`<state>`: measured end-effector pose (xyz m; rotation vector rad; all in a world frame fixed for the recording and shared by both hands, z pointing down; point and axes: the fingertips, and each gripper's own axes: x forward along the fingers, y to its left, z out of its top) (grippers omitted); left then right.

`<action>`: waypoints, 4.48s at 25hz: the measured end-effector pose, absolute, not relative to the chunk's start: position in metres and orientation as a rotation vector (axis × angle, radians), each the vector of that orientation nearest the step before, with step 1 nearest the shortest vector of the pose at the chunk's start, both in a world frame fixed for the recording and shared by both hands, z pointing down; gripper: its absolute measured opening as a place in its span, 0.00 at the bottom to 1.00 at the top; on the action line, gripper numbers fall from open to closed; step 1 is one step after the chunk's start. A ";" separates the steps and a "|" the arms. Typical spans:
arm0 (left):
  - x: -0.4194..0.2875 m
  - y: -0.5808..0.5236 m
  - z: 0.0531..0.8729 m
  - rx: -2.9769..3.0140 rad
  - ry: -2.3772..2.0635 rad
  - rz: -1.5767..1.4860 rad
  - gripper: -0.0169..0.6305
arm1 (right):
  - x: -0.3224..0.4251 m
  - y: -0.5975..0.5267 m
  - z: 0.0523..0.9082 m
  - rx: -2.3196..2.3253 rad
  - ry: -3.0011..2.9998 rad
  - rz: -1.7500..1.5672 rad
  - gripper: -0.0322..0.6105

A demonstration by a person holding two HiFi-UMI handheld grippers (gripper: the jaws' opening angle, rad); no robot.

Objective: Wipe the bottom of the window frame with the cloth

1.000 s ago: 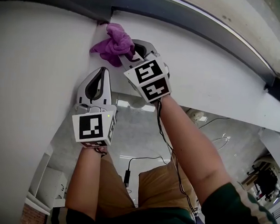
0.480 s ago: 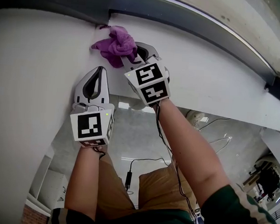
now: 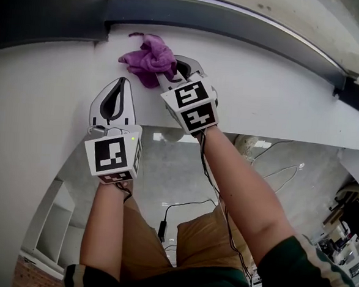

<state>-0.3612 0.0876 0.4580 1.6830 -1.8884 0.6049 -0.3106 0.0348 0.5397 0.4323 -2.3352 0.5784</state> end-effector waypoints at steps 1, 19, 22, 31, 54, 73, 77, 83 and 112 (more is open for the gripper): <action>-0.352 0.081 0.458 1.700 -1.879 0.609 0.04 | -0.299 0.030 0.540 0.449 -2.331 0.587 0.22; -0.220 0.017 0.464 1.897 -1.738 0.630 0.04 | -0.143 -0.013 0.547 0.673 -2.258 0.641 0.22; -0.200 0.007 0.465 1.930 -1.713 0.634 0.04 | -0.121 -0.019 0.547 0.698 -2.250 0.647 0.23; -0.178 -0.006 0.459 1.977 -1.673 0.653 0.04 | -0.096 -0.027 0.536 0.756 -2.235 0.665 0.23; -0.004 -0.056 0.459 2.185 -1.478 0.638 0.04 | 0.062 -0.067 0.535 0.954 -2.162 0.702 0.22; 0.137 -0.087 0.452 2.328 -1.311 0.618 0.04 | 0.192 -0.100 0.525 1.124 -2.139 0.654 0.23; 0.164 -0.090 0.458 2.357 -1.272 0.618 0.04 | 0.220 -0.107 0.524 1.137 -2.119 0.611 0.22; 0.200 -0.098 0.459 2.409 -1.223 0.627 0.04 | 0.258 -0.114 0.521 1.174 -2.076 0.572 0.23; 0.288 -0.095 0.466 2.568 -1.018 0.583 0.04 | 0.353 -0.109 0.537 1.279 -1.939 0.564 0.22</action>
